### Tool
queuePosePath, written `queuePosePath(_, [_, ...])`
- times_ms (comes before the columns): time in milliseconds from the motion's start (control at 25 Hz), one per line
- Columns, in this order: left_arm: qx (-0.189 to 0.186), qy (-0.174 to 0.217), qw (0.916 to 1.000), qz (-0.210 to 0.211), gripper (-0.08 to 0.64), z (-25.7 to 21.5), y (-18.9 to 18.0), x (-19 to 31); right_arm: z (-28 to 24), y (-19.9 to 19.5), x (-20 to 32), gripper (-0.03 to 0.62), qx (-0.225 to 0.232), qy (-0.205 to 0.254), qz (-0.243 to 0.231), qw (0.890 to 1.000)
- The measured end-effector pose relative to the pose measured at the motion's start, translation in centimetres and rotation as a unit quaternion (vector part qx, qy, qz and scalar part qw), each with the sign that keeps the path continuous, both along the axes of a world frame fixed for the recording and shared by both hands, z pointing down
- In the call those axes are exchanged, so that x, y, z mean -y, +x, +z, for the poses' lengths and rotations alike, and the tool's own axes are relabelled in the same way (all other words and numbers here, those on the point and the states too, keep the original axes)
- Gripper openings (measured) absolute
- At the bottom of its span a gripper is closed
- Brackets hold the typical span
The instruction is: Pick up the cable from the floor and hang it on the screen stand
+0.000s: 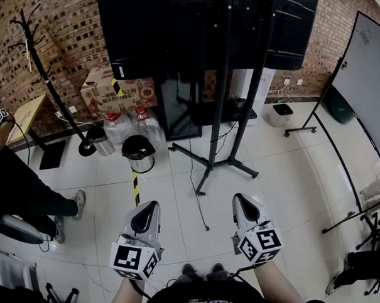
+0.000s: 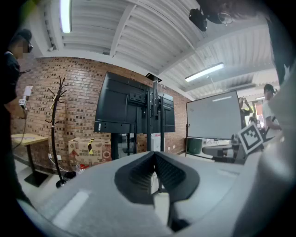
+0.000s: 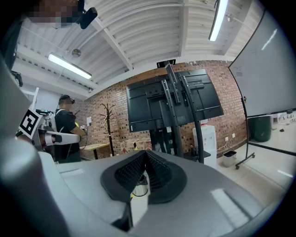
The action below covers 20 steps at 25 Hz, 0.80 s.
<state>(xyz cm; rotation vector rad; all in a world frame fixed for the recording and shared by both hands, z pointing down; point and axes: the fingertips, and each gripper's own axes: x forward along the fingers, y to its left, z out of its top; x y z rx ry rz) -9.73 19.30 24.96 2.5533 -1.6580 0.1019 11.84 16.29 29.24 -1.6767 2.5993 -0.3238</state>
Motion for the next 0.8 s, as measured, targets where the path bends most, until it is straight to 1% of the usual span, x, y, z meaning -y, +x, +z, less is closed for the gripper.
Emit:
queuePosePath(200, [-0.003, -0.008, 1.0, -0.005, 0.005, 0.9, -2.3, 1.1, 1.7, 0.4, 0.8, 0.008, -0.008, -0.012, 0.031, 0.999])
queuePosePath(400, [-0.007, -0.011, 0.9999, 0.008, 0.006, 1.5, -3.1, 1.8, 2.8, 0.9, 0.3, 0.008, -0.008, -0.013, 0.065, 0.998])
queuePosePath(600, [-0.007, -0.021, 0.9997, 0.01, 0.005, 2.4, -3.3, 3.4, 4.4, 0.8, 1.0, 0.008, -0.021, -0.024, 0.069, 0.997])
queuePosePath(800, [0.004, -0.037, 0.9993, 0.005, 0.005, 5.0, -3.0, 6.8, 7.8, 0.9, 4.6, 0.008, -0.032, -0.035, 0.069, 0.997])
